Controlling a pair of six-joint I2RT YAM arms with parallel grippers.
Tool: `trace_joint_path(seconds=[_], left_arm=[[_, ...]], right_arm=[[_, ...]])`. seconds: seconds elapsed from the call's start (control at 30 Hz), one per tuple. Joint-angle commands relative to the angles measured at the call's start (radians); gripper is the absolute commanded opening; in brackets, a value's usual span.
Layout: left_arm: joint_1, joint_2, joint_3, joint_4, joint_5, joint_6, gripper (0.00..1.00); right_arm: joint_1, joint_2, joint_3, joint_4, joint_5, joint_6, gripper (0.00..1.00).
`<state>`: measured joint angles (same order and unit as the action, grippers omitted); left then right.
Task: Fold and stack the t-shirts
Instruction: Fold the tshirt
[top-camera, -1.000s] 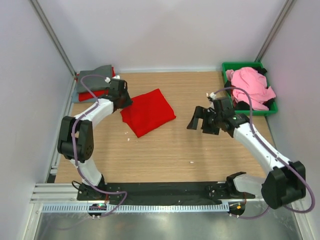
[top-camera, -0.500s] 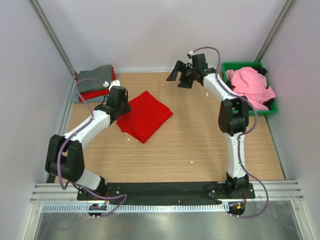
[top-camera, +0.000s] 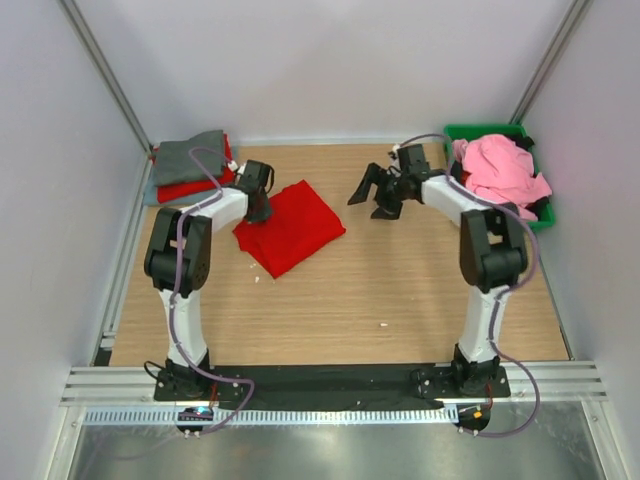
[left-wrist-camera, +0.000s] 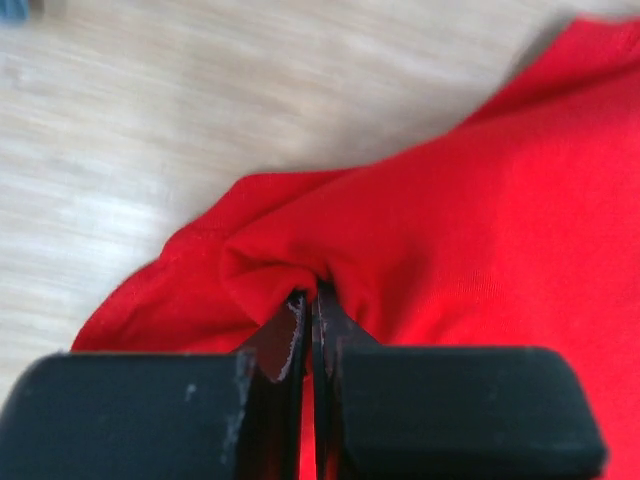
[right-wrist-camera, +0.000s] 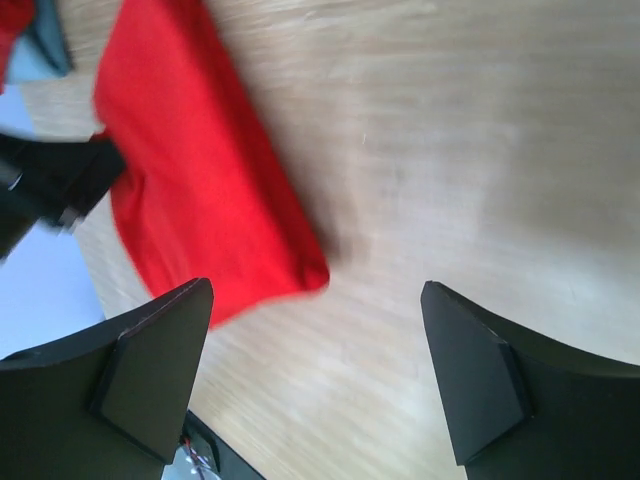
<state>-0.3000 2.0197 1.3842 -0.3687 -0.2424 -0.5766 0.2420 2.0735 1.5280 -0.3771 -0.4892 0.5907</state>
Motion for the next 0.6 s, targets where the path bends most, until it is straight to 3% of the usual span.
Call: trace_joint_path(seconds=[0.0,0.13,0.23,0.33,0.43,0.5,0.57], left_arm=[[0.018,0.112,0.003,-0.066,0.061,-0.023,0.01],[-0.011,0.192,0.096,-0.044,0.159,0.018,0.02],[-0.083,0.29,0.286,-0.097,0.235,0.121,0.03],[-0.189,0.448,0.656,-0.247,0.249,0.274,0.04],[-0.266,0.549,0.876,-0.435,0.25,0.36,0.03],[-0.286,0.553,0.921,-0.455,0.25,0.345,0.02],[-0.281,0.492,0.851,-0.419,0.25,0.284,0.01]], right_arm=[[-0.036,-0.3,-0.157,0.073,0.056,-0.054,0.92],[-0.052,-0.589,-0.342,0.003,0.17,-0.091,0.94],[-0.052,-0.714,-0.489,-0.013,0.214,-0.074,0.95],[-0.052,-0.869,-0.612,-0.023,0.239,-0.04,0.95],[-0.052,-0.92,-0.664,-0.051,0.259,-0.031,0.96],[-0.055,-0.94,-0.669,-0.074,0.311,-0.029,0.98],[-0.064,-0.935,-0.655,-0.092,0.353,-0.029,0.98]])
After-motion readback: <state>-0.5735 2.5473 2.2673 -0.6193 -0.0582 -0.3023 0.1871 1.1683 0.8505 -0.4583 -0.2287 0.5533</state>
